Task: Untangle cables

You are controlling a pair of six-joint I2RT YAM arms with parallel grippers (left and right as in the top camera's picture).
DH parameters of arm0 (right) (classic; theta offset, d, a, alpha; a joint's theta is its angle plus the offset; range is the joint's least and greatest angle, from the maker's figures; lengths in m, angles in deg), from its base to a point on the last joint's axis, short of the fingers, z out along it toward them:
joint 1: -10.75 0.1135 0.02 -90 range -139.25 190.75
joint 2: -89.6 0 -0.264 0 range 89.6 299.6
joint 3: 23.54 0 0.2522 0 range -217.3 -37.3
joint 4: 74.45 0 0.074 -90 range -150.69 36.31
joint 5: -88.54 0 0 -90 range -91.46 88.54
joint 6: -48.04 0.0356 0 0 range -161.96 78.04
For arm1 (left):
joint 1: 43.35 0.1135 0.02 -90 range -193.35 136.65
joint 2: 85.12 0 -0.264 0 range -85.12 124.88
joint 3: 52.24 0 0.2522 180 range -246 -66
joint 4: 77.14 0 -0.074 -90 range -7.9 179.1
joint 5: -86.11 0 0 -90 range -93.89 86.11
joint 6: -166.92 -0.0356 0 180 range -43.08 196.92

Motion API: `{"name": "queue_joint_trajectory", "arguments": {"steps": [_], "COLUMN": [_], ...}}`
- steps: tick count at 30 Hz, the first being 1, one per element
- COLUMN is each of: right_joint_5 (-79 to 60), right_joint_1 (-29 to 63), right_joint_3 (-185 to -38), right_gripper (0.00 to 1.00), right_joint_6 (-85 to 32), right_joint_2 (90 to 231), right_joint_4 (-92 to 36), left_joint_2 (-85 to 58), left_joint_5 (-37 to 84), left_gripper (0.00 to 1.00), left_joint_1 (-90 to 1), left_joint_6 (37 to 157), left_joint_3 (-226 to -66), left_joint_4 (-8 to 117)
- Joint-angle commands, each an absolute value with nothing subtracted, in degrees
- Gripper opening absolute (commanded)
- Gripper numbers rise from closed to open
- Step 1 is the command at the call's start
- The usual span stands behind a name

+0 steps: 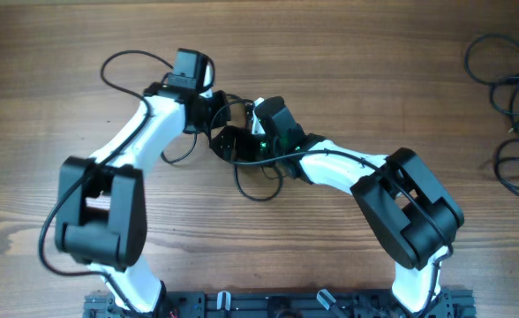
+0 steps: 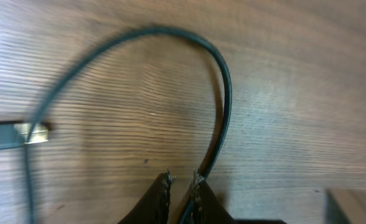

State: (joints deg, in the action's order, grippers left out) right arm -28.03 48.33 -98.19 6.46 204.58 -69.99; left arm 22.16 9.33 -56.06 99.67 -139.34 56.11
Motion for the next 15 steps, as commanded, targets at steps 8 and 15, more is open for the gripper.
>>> {"name": "queue_joint_trajectory", "arguments": {"steps": [8, 15], "right_joint_5": [-26.5, -26.5], "right_joint_1": [48.83, 48.83], "right_joint_3": [-96.15, -96.15], "right_gripper": [1.0, 1.0], "right_joint_6": [7.51, 7.53], "right_joint_2": [208.32, 208.32], "right_joint_4": [-68.4, -68.4], "left_joint_2": [19.56, 23.41], "left_joint_5": [1.96, 1.83], "left_gripper": [0.34, 0.47], "left_joint_1": [-48.19, -48.76], "left_joint_6": [99.6, 101.85], "left_joint_3": [-139.4, -139.4], "left_joint_4": [54.16, 54.71]}}
